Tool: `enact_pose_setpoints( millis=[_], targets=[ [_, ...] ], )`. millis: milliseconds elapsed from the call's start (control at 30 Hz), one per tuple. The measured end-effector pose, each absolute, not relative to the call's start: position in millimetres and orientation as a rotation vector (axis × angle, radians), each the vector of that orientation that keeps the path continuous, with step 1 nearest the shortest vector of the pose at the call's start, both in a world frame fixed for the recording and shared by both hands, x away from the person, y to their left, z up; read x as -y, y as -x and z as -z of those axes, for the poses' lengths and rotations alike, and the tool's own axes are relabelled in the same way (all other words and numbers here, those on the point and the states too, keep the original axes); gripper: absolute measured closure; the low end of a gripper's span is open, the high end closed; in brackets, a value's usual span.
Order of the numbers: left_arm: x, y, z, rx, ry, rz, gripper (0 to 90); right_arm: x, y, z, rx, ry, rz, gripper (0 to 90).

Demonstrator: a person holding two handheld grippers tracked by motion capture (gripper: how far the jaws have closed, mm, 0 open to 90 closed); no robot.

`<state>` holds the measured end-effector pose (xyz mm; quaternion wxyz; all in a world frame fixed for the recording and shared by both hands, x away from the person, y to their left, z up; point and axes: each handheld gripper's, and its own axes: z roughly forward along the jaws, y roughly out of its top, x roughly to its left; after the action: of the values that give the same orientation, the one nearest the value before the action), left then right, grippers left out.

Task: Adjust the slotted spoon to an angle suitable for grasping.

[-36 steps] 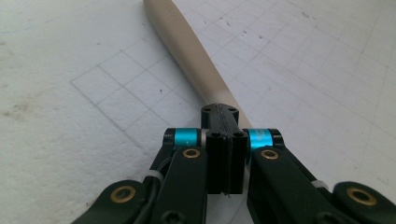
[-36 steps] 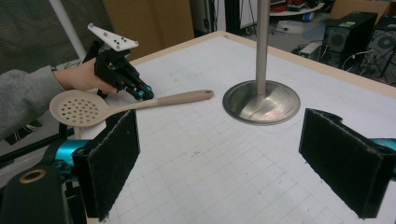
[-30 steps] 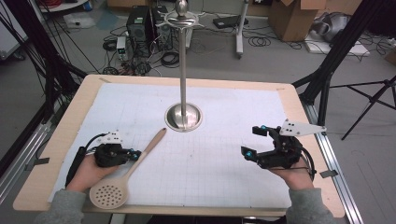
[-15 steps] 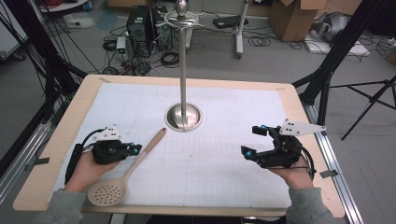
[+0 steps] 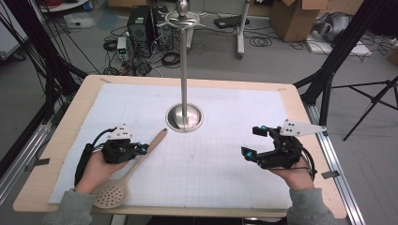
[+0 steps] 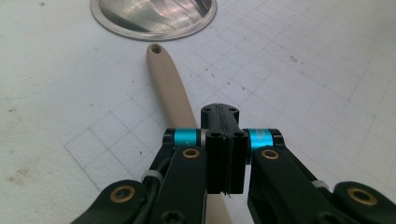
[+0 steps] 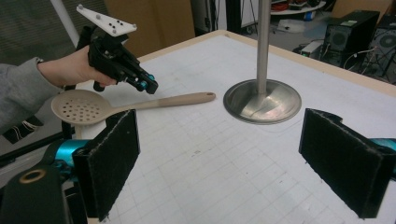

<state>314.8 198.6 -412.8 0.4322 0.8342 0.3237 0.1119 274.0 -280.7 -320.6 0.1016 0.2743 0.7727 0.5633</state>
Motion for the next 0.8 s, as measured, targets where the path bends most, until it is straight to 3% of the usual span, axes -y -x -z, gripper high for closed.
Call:
enact_pose_setpoints(
  millis=[467,800],
  targets=[
    [-201,-323,425,-0.89,-2.161,-0.298,89.1,280,-274,321,-2.288,-0.811,-1.657,11.2],
    [-194,-322,424,-0.773,-2.184,-0.211,89.3,280,-275,322,-2.29,-0.809,-1.653,11.2]
  ],
)
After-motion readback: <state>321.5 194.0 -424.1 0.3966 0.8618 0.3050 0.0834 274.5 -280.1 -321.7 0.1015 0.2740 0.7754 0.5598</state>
